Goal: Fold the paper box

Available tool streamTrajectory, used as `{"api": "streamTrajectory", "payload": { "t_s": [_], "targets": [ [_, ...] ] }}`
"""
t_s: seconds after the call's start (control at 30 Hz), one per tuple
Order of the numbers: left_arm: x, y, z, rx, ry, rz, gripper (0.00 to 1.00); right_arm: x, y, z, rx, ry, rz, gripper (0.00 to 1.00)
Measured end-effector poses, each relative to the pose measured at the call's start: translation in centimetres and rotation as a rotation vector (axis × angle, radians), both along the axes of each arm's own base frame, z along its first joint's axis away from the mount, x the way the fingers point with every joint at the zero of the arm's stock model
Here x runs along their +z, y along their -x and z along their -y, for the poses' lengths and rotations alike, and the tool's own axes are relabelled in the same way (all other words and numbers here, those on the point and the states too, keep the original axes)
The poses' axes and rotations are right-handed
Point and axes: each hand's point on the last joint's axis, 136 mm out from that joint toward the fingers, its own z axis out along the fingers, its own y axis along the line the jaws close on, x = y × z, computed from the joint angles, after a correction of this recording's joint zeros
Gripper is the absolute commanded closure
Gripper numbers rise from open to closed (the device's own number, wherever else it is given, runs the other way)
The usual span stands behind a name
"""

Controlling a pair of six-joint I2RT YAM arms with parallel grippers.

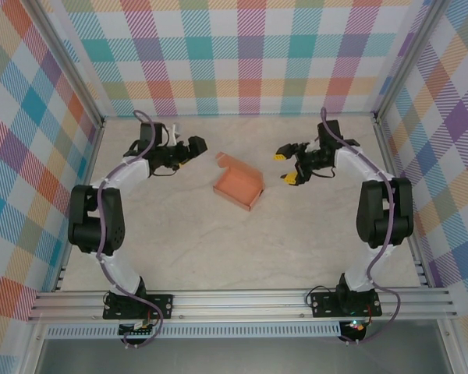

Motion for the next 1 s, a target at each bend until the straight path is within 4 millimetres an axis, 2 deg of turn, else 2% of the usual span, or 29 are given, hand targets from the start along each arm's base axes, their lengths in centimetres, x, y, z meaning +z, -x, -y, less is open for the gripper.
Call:
{"api": "streamTrajectory", "payload": {
  "t_s": [0.17,0.27,0.33,0.43,0.53,0.63,0.83,1.0],
  "targets": [
    [-3.5,-1.8,1.4,-0.012,0.045,-0.124,0.00,-1.1,1.2,-1.3,-0.053,-0.039,-0.151,0.25],
    [-4.0,-1.5,2.1,-0.025,0.059,-0.159,0.02,-2.0,2.1,-2.0,-0.081,-0.047,-0.233,0.26],
    [-3.9,-1.2,2.8,-0.036,0.072,-0.165,0.06,-2.3,2.1,-2.5,-0.095,-0.059,-0.262,0.27],
    [-4.2,-0.6,4.2,-0.051,0.100,-0.178,0.17,-2.9,1.4,-2.9,-0.108,-0.082,-0.287,0.28],
    [-5.2,0.6,5.2,-0.060,0.122,-0.213,0.18,-4.1,0.7,-3.1,-0.121,-0.085,-0.321,0.29],
    [-6.4,1.9,5.9,-0.070,0.125,-0.261,0.22,-4.4,-0.3,-3.3,-0.125,-0.086,-0.324,0.31],
    [-7.0,3.7,6.2,-0.076,0.135,-0.305,0.23,-3.5,-1.8,-3.4,-0.127,-0.096,-0.287,0.34],
    [-6.7,4.1,6.2,-0.080,0.140,-0.307,0.23,-3.4,-2.2,-3.3,-0.130,-0.097,-0.282,0.37]
  ]
}}
